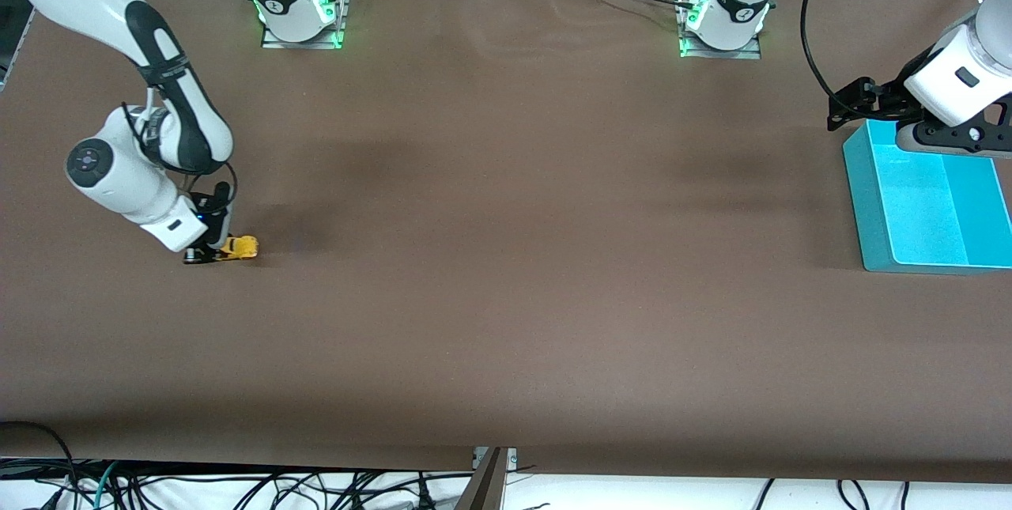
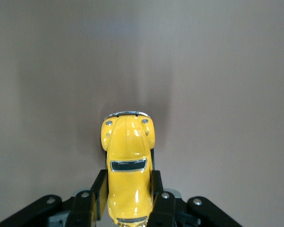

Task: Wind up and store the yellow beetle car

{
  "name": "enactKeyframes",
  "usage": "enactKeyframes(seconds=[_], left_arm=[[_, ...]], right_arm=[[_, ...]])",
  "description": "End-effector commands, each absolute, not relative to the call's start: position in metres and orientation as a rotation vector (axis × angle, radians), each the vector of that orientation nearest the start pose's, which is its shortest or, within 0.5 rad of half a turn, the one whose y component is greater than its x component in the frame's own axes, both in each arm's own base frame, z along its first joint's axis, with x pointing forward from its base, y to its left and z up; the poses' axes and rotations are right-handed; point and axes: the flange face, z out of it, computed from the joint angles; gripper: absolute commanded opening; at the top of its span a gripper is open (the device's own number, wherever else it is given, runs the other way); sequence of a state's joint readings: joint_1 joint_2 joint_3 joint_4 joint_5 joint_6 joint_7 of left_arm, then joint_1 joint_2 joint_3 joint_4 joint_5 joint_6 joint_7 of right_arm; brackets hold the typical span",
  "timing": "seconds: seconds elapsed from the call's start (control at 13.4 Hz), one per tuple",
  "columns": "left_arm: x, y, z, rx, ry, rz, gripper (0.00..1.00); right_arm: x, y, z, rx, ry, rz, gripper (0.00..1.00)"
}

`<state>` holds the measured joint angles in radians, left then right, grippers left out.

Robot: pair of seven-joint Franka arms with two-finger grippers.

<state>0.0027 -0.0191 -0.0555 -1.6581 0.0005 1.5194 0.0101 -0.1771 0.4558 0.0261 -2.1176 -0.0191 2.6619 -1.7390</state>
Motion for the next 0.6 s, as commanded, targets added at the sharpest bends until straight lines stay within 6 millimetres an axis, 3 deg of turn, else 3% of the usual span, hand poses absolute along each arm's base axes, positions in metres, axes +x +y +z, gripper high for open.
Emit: enactKeyframes(seconds=[0.0,0.15,0.3,0.37,0.45,0.52], left_arm=[[0.542,-0.029,0.596,-3.143,0.089,0.198,1.00],[0.542,-0.029,0.596,-3.143,0.089,0.198,1.00],[0.542,-0.029,0.596,-3.143,0.089,0.198,1.00],[0.542,-0.029,0.596,-3.143,0.089,0.196,1.00],[0.542,-0.029,0.596,-3.143,0.089,0.198,1.00],[0.542,-0.029,0.596,-3.143,0.089,0.198,1.00]], right_arm=[[0.559,-0.144,0.163,2.152,2.230,0.059,0.00],[0.556,-0.158,0.157,2.170,2.214,0.060,0.00],[0.558,-0.156,0.159,2.167,2.216,0.063,0.01],[0.558,-0.155,0.160,2.165,2.217,0.065,0.10],[0.560,-0.154,0.162,2.166,2.211,0.071,0.47],[0.562,-0.151,0.165,2.156,2.216,0.076,0.99]])
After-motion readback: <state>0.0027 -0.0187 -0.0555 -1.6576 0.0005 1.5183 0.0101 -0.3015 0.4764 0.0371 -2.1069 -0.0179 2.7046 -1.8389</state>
